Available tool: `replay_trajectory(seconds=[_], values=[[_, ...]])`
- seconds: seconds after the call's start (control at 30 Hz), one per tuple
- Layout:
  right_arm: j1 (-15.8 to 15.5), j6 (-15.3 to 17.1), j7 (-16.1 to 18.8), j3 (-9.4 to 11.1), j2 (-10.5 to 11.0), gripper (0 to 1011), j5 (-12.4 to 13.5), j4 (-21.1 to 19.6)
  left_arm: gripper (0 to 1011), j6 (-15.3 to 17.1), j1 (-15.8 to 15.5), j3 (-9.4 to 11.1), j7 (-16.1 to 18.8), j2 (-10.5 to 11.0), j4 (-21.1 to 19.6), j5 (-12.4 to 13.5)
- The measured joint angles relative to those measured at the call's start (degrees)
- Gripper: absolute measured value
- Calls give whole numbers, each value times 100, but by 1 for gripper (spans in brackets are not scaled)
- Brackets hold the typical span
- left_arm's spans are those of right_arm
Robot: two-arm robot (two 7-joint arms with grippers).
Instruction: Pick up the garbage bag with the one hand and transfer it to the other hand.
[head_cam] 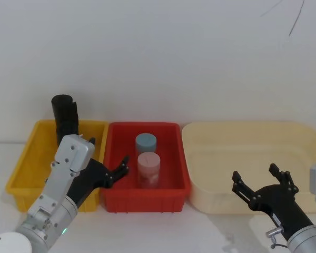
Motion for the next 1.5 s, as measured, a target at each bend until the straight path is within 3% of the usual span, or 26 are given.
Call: replay_trajectory(seconds=[1.5], values=[[2,0,0,0,0,1001,-20,-8,1001,6,-47,8,-44,-15,0,3]])
